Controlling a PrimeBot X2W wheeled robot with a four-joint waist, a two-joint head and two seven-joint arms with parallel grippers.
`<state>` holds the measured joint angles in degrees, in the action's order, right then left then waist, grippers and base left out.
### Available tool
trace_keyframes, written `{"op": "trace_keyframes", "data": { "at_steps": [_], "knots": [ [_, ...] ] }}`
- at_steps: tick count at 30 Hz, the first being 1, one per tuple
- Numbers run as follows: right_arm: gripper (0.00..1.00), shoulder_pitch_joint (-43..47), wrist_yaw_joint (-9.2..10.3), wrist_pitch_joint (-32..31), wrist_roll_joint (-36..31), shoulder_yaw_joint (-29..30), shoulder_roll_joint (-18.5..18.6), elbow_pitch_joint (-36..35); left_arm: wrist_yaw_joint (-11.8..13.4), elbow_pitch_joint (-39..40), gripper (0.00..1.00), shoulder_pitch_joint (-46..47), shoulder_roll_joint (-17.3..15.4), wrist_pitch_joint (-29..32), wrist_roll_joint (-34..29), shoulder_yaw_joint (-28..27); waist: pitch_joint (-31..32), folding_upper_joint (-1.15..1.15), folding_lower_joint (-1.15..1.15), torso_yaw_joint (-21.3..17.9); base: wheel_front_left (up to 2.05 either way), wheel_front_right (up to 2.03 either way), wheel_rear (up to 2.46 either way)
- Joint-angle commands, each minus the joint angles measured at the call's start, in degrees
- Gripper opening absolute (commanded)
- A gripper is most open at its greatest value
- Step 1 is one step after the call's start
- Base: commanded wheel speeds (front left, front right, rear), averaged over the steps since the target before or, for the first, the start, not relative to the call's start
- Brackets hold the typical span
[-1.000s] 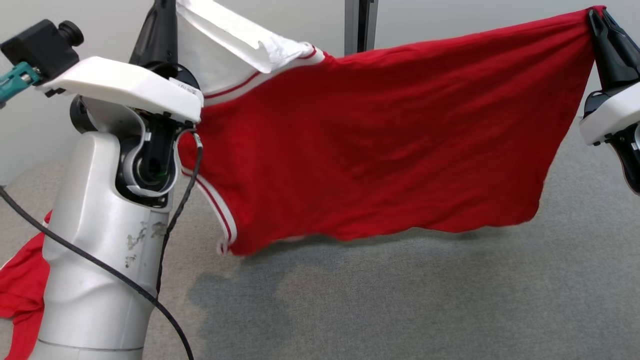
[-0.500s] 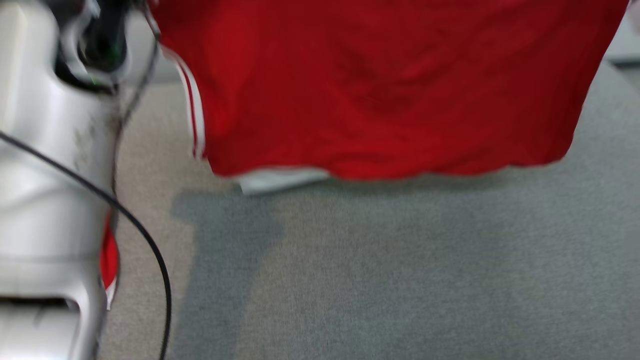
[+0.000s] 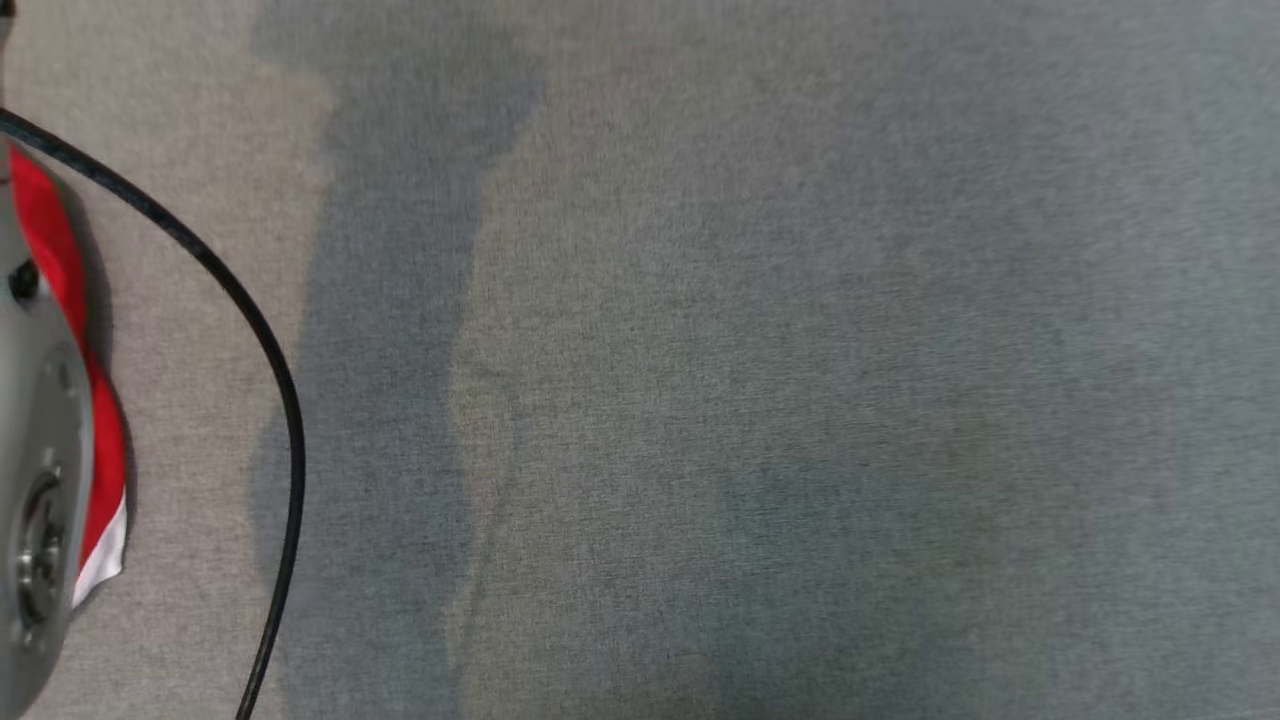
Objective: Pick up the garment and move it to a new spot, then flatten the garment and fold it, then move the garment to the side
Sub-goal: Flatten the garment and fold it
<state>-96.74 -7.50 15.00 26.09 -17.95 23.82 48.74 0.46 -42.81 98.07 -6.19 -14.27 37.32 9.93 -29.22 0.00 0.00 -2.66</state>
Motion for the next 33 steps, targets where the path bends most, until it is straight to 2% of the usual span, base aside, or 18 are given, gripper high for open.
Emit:
{"op": "trace_keyframes", "data": {
  "at_steps": [1,4,9,14,22,30,33],
  "knots": [
    [0.00,5.2,0.00,0.2,-2.5,3.1,-2.5,-1.8,-1.5,-1.1,0.00,-0.2,0.6,-0.7,-1.8,0.6,-3.8,0.00,0.00,1.4,0.00,0.00,0.00],
    [0.00,8.6,0.02,0.2,-4.9,4.5,-3.1,-3.3,-2.9,-0.6,0.00,-2.7,1.2,-0.9,-3.9,0.3,-5.0,0.00,0.00,2.1,0.00,0.00,0.00],
    [0.00,15.3,0.02,0.2,-4.1,5.6,-4.8,-2.0,-4.5,0.7,0.00,-8.8,2.5,-0.9,-6.5,-0.4,-5.9,0.00,0.00,3.0,0.00,0.00,0.00],
    [0.00,22.5,0.02,0.2,-1.9,4.3,-4.6,0.0,-6.0,0.1,0.00,-16.9,2.9,-0.9,-9.6,0.2,-5.1,0.00,0.00,4.0,0.00,0.00,0.00],
    [0.00,34.3,0.02,0.2,3.4,0.2,-3.4,1.9,-6.9,-2.6,0.00,-29.2,3.1,-0.9,-12.9,0.0,-0.4,0.00,0.00,5.1,0.00,0.00,0.00],
    [0.00,42.0,0.02,0.2,8.0,-3.8,-2.6,5.5,-7.9,-4.2,0.00,-41.5,2.4,-0.9,-18.4,6.2,5.9,0.00,0.00,5.6,0.00,0.00,0.00],
    [0.00,45.4,0.02,0.2,8.7,-7.4,-2.8,7.0,-8.0,-5.6,0.00,-47.2,1.7,-1.0,-20.2,9.1,9.2,0.00,0.00,5.6,0.00,0.00,0.00]
  ]
}}
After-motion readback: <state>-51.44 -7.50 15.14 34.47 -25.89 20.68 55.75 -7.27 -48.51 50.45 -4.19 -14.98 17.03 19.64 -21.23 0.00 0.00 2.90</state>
